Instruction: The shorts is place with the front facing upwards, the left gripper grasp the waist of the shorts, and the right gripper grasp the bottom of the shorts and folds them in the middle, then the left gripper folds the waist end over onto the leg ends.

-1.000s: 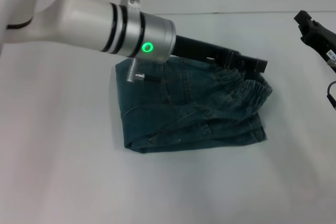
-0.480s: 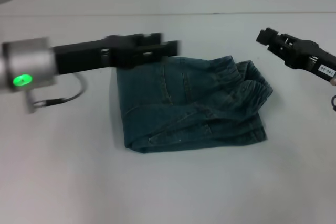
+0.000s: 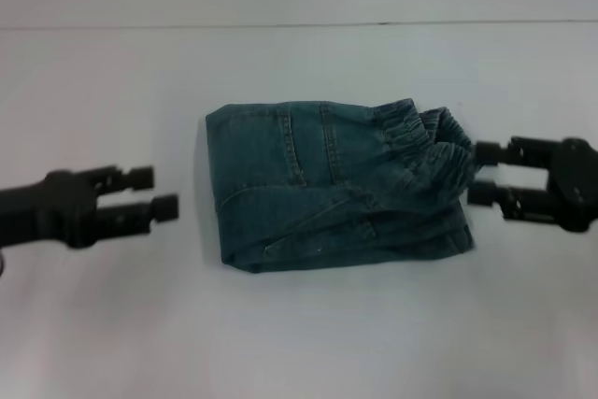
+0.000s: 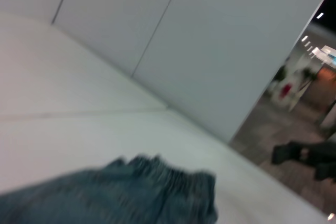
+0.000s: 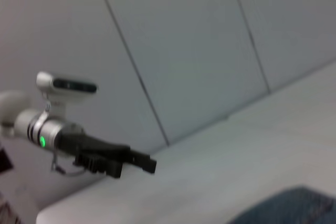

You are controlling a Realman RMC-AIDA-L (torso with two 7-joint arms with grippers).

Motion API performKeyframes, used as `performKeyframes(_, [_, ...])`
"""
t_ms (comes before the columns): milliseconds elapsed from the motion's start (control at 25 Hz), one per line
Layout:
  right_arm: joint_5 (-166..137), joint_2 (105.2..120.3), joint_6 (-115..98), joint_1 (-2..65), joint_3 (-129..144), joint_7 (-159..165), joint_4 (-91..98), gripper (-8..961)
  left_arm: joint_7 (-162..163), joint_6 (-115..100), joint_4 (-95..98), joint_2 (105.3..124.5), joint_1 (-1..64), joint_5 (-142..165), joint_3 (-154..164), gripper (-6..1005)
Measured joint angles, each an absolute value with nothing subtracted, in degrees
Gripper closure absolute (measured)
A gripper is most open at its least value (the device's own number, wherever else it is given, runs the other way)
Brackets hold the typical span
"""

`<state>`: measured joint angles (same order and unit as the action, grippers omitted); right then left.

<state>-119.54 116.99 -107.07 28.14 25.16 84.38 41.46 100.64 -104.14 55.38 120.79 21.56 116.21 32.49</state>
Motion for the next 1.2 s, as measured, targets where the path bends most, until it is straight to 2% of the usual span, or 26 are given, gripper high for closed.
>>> performKeyframes(80, [-122.14,116.80,-107.32,27.63,25.50,85.27,42.85,428,100.18,-104.19,57.03,121.19,20.13,117.79,32.04,214])
performKeyframes(200, [-124.90,116.74,-105.46,27.39,25.59,85.54,42.87,304,98.18,-103.73,57.51,121.93,18.63,118.38,31.20,214])
performKeyframes(520, [-127.78,117.52,-101.52,27.24,25.50,85.60,42.37,35,94.44,-100.91,57.36,122.68,17.52,118.85,30.56,214])
performKeyframes(1200, [-127.79,117.96,-100.07,27.21,25.81,85.83,42.39,38,94.37,-99.37,57.12,123.42,17.93,119.97,31.62,214])
